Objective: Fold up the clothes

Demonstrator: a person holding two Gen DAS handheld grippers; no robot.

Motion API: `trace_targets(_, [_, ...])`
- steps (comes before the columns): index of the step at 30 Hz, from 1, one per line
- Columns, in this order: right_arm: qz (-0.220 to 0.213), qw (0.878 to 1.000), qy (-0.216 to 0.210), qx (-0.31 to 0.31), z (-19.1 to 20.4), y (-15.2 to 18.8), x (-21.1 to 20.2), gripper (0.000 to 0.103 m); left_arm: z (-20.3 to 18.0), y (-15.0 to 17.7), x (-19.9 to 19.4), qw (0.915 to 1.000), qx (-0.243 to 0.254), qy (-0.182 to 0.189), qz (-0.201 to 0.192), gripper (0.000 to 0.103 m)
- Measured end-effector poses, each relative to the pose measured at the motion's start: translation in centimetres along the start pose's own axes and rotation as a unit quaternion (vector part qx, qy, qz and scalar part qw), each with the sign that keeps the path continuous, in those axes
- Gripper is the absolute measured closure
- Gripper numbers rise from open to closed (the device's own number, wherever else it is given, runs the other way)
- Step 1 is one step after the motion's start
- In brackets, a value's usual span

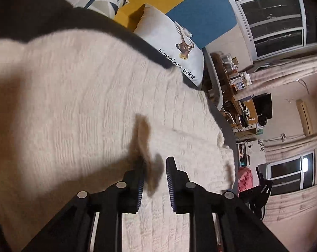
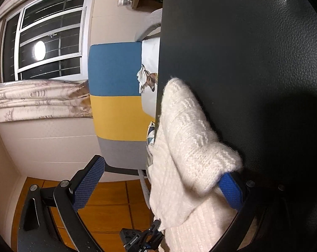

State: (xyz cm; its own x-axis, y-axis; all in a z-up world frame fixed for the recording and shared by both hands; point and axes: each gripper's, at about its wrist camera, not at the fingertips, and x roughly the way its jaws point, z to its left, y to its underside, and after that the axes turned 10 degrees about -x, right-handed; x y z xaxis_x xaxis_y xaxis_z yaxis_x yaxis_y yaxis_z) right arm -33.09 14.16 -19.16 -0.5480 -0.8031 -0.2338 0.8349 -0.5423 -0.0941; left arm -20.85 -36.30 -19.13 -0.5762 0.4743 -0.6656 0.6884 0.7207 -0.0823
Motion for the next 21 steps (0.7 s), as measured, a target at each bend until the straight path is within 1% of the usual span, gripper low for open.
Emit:
trace_targets(4, [0.001,1.0,0.001,-0.001,0.4,-0.1,0.6,0.001,-0.8,-1.1,0.6,0.9998,0.006,-0.001,0.019,0.082])
trace_targets(5, [0.002,1.0,0.004,-0.003,0.5,-0.2,0.7,0.001,-1.1,-1.2,1.1,0.9995,0.008,-0.005,0.03,0.082])
trace_targets(6, [0.003,1.0,0.007,-0.005,0.6,-0.2,0.8,0.001,-1.5,-1.1,1.4,0.9992,0.014,-0.014,0.034,0.082])
trace_targets(7, [0.004,1.0,0.009,-0.01,0.7,-0.2,0.9,0.001,-1.8,-1.1,1.6,0.9989,0.021,-0.025,0.035,0.085])
trace_targets(8, [0.004,1.0,0.013,-0.016,0.8,-0.2,0.9,0.001,-2.3,-0.9,1.7,0.9984,0.035,-0.036,0.027,0.096])
trace_targets(12, [0.003,0.999,0.021,-0.038,1.3,-0.4,0.7,0.001,-4.5,-0.3,-1.5,0.9972,0.067,-0.011,-0.031,0.097])
trace_targets(13, [0.004,0.999,0.015,-0.039,1.4,-0.5,0.6,0.001,-5.1,-0.1,-2.4,0.9962,0.074,-0.004,-0.045,0.097])
trace_targets(16, [0.004,0.999,-0.03,-0.025,1.8,-0.8,0.3,0.001,-6.7,0.3,-4.9,0.9912,0.096,0.018,-0.089,0.097])
trace_targets(17, [0.003,0.999,-0.036,-0.018,1.7,-0.8,0.3,0.001,-7.3,0.5,-5.7,0.9889,0.104,0.025,-0.103,0.097])
trace_targets(20, [0.009,0.999,-0.034,0.009,1.3,-0.6,0.7,0.001,-7.1,0.9,-5.2,0.9885,0.118,-0.006,-0.093,0.097])
trace_targets(21, [0.013,0.999,-0.031,0.019,1.1,-0.5,0.9,0.001,-6.9,1.0,-5.0,0.9887,0.116,-0.016,-0.094,0.097])
